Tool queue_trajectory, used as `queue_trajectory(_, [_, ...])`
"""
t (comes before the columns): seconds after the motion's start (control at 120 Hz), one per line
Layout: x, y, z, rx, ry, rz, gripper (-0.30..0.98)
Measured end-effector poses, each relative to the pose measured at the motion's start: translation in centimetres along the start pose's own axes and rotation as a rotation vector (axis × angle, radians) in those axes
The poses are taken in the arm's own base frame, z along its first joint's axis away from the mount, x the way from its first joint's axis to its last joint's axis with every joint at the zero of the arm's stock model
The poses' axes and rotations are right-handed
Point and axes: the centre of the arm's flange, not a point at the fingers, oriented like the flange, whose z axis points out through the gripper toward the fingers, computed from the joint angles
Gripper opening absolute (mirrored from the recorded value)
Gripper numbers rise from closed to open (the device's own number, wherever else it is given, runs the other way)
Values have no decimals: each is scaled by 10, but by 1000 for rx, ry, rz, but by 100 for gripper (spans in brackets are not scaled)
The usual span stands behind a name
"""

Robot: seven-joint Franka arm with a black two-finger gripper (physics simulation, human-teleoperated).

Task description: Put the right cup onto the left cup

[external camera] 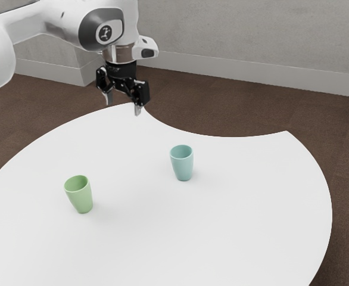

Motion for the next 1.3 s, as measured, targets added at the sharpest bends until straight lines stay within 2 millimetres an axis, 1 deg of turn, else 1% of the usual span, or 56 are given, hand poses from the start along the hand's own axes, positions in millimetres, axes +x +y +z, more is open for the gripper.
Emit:
queue_trajectory(0.075, [16, 5, 16, -5, 0, -3, 69])
queue_trajectory(0.175, [29, 13, 35, -8, 2, -8, 69])
queue_trajectory(0.3, [41, 25, 55, -20, 13, -12, 69])
queue_trajectory(0.425, [53, 45, 70, -34, 33, -13, 69])
queue_trajectory(0.558, [64, 63, 95, -44, 41, -22, 69])
queue_trajectory(0.667, [73, 70, 115, -51, 49, -39, 69])
queue_trajectory(0.792, [90, 74, 137, -58, 66, -60, 69])
queue_trajectory(1.017, [105, 82, 165, -67, 81, -87, 69])
queue_trajectory(1.225, [111, 108, 172, -80, 105, -82, 69])
queue_trajectory(1.3, [114, 113, 182, -84, 103, -87, 69])
